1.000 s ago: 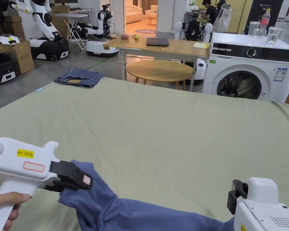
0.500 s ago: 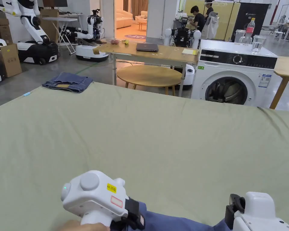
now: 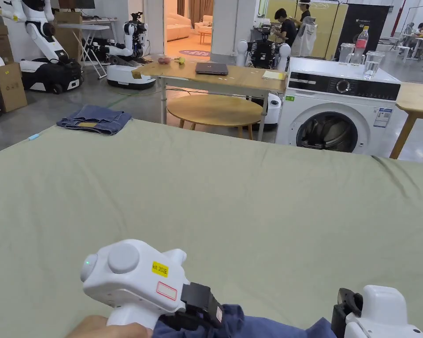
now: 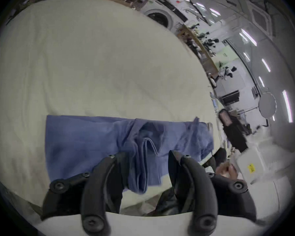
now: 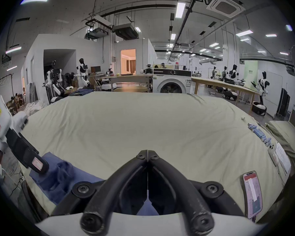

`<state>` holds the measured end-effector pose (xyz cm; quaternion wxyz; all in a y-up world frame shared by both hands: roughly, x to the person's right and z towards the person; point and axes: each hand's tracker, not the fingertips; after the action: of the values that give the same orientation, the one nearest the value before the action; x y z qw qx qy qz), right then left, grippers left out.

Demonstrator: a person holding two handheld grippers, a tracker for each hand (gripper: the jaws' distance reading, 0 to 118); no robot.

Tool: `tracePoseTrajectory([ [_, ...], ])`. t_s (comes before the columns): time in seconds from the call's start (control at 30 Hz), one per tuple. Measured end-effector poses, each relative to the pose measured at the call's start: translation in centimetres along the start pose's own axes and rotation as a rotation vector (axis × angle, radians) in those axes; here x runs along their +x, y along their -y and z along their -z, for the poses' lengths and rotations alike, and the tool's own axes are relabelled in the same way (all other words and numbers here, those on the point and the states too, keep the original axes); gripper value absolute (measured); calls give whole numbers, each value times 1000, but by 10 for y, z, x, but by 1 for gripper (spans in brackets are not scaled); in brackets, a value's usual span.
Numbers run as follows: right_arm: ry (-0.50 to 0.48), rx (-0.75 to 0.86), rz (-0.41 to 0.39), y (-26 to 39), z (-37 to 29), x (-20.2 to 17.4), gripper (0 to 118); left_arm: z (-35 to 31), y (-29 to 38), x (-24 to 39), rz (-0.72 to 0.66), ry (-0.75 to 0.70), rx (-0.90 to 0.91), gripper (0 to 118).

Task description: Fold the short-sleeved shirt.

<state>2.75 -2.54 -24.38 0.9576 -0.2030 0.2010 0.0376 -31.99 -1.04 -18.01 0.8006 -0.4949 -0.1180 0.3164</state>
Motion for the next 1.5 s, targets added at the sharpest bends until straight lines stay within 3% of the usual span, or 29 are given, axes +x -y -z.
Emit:
tracePoseTrajectory([
  [0.13,-11,4,10,0,-1,-1,0,-23,-2,-3,28,62,88,7],
  [0.17,-15,3,13,0,-1,-1,0,-23,-2,-6,21,44,103,5],
  [0.37,-26,5,20,-1,-1,-3,0,21,2,-19,60,-144,21,2],
  [0.63,-31,3,10,-1,-3,-5,0,77,24,-20,-3,74,-95,1],
  [0.77,-31,4,9,-1,-3,-5,0,94,29,-32,-119,199,-81,1],
  [0.93,-29,-3,11,1,-3,-4,0,106,33,-47,-192,225,-60,0],
  [1.17,-16,19,17,-1,-5,-2,0,76,23,-23,-102,177,-56,0],
  [1.2,-15,26,20,-3,-6,-2,0,64,19,-22,-75,185,-31,3],
  [1.4,-16,46,22,-14,-6,-2,0,-23,-1,-47,-33,154,115,53],
  [1.5,-18,48,20,-14,-6,-3,0,-50,-1,-74,-47,66,158,57],
])
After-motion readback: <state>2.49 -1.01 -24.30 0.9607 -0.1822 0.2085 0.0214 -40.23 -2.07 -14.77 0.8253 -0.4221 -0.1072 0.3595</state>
